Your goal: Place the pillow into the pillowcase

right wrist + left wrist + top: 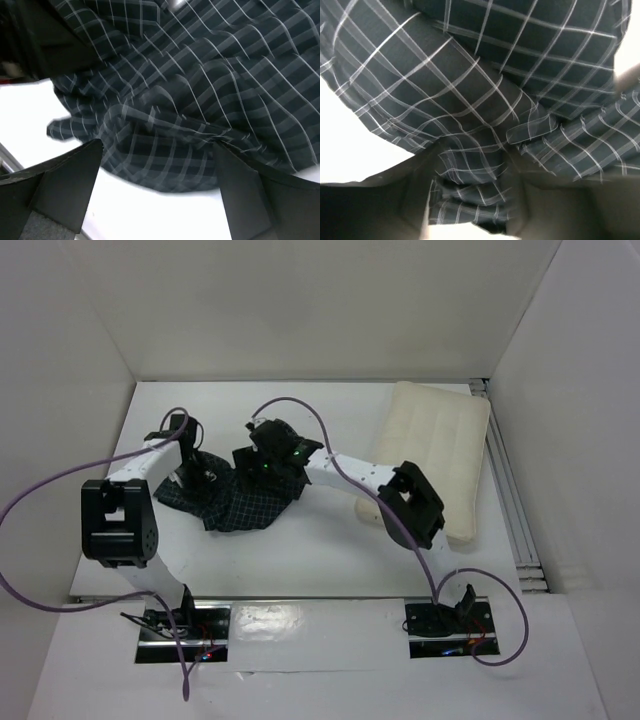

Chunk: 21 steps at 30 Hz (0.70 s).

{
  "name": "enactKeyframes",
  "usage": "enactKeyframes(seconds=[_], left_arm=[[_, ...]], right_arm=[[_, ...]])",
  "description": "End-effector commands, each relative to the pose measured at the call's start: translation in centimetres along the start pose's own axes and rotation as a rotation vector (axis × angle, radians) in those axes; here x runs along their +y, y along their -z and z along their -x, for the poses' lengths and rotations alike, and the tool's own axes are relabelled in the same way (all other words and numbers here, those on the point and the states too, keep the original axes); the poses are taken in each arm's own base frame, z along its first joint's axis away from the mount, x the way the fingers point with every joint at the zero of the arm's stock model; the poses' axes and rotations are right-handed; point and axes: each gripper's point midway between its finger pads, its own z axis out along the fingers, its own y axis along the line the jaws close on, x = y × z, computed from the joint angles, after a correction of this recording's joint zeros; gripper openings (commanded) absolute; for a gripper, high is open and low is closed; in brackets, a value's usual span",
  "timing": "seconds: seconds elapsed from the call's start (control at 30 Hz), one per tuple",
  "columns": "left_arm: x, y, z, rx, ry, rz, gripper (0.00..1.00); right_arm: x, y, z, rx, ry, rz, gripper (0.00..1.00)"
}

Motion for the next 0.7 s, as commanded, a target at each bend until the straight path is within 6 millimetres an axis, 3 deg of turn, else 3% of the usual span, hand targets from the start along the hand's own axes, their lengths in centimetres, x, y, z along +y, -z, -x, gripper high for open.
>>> enactKeyframes(seconds=[0.0,0.03,0.07,0.1,0.13,0.17,0.2,0.27,0.3,0.4,0.43,0.53,0.63,0.67], left_arm=[[-1.3,-1.1,1.4,-0.002,0.054,-0.045,0.53],[-1.7,-1.1,1.8,-0.001,0.054,-0.058,0.37],[-2.2,-0.2,3.1,-0.020,0.067,-0.080,0.19],[-2.5,0.2,3.4,-0.015,0.066,-0.100,0.04],[-2.8,1.1,3.8,-0.026,0.049,-0.124,0.00],[-3.4,2.3,4.6,-0.055,0.040,-0.159,0.00],[-4.0,4.3,5.3,-0.096,0.042,-0.204,0.00],[-4.8,7.2,6.1,-0.137,0.016,-0.275,0.00],[-4.8,9.5,6.4,-0.179,0.017,-0.303,0.00],[-4.5,14.0,7.5,-0.264,0.028,-0.355,0.00],[-4.4,16.2,7.7,-0.310,0.030,-0.386,0.00],[-4.3,20.0,8.0,-0.366,0.029,-0.435,0.00],[-3.9,21.9,7.0,-0.364,0.023,-0.461,0.00],[-3.9,22.5,6.3,-0.352,0.015,-0.484,0.00]], right_arm=[[2.7,-2.3,3.2,-0.090,-0.013,0.082,0.90],[2.2,-2.6,2.8,-0.062,-0.025,0.049,0.51],[2.2,-2.3,4.1,-0.088,-0.026,0.024,0.24],[1.7,-2.0,4.0,-0.084,-0.027,-0.006,0.03],[1.7,-0.9,4.8,-0.104,-0.028,-0.022,0.00],[0.5,0.0,5.3,-0.130,-0.036,-0.069,0.00],[-0.1,2.9,6.0,-0.164,-0.044,-0.083,0.00],[-0.9,6.4,7.2,-0.233,-0.035,-0.103,0.00],[-1.7,10.3,7.9,-0.289,-0.037,-0.120,0.00],[-2.8,15.8,8.0,-0.343,0.016,-0.151,0.00],[-2.7,19.5,9.0,-0.392,0.042,-0.143,0.00],[-3.8,24.3,10.3,-0.460,0.078,-0.161,0.00],[-5.6,26.1,12.0,-0.520,0.089,-0.195,0.00],[-5.9,26.7,13.6,-0.581,0.086,-0.193,0.00]])
